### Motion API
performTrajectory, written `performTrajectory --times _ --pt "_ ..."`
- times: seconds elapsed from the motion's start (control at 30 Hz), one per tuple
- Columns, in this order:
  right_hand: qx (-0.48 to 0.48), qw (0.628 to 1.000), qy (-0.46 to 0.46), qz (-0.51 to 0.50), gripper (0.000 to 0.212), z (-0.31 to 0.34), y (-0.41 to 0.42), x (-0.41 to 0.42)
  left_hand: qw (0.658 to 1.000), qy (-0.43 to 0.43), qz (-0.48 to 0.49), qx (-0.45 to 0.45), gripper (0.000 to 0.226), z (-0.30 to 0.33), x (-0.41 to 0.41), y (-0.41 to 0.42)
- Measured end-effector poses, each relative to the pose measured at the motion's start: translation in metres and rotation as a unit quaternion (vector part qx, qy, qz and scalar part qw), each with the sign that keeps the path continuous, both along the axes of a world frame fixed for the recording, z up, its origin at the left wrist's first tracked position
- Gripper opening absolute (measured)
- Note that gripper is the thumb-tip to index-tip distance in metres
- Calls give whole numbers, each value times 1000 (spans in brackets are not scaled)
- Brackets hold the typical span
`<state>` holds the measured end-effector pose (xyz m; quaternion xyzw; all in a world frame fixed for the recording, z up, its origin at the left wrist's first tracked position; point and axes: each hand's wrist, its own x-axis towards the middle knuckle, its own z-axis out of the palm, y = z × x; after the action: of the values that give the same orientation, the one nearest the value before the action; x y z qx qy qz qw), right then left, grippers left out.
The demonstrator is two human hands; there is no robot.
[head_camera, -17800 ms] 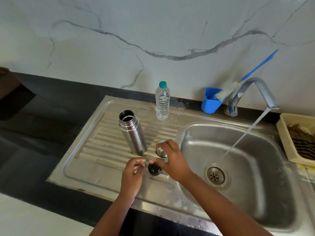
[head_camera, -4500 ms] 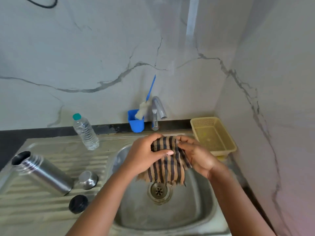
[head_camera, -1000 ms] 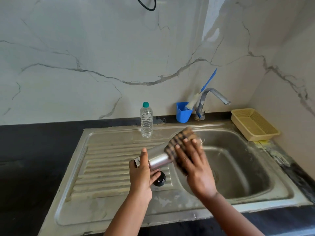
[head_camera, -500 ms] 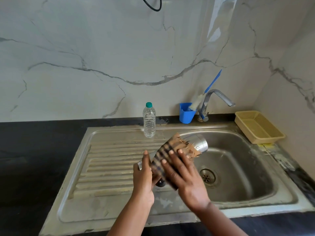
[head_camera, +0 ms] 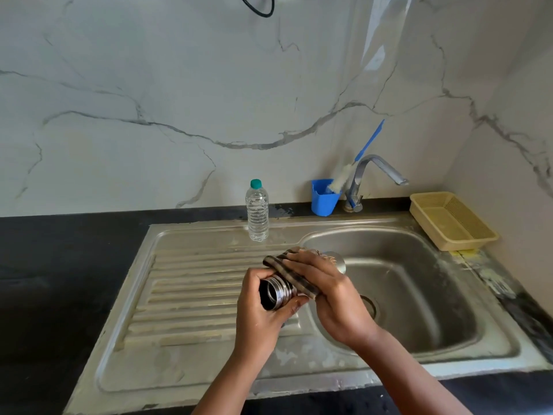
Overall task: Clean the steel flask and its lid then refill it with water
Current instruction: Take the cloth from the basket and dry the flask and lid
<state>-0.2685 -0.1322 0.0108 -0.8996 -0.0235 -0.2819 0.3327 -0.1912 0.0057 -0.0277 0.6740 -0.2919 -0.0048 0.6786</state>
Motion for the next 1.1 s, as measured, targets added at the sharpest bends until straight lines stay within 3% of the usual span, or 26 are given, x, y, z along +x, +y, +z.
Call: performTrajectory --times 0.1,0.33,0.53,0.73,0.87,1.1 --pt "-9 1000 3 -13 45 -12 -19 -6 999 -30 10 -3 57 -3 -2 4" --pt "9 982 58 -177 62 -24 -55 -8 989 -140 -30 21 54 2 -4 3" --pt "27 995 25 -89 56 -4 12 -17 970 -238 -9 49 61 1 4 -1" --pt "24 983 38 -177 58 -23 -49 -3 977 -209 39 5 52 12 1 0" --pt "54 967 64 -241 58 -18 -62 -2 964 -265 -11 32 57 16 0 0" --pt "51 990 -9 -131 59 0 26 -30 946 -308 -27 95 53 16 9 0"
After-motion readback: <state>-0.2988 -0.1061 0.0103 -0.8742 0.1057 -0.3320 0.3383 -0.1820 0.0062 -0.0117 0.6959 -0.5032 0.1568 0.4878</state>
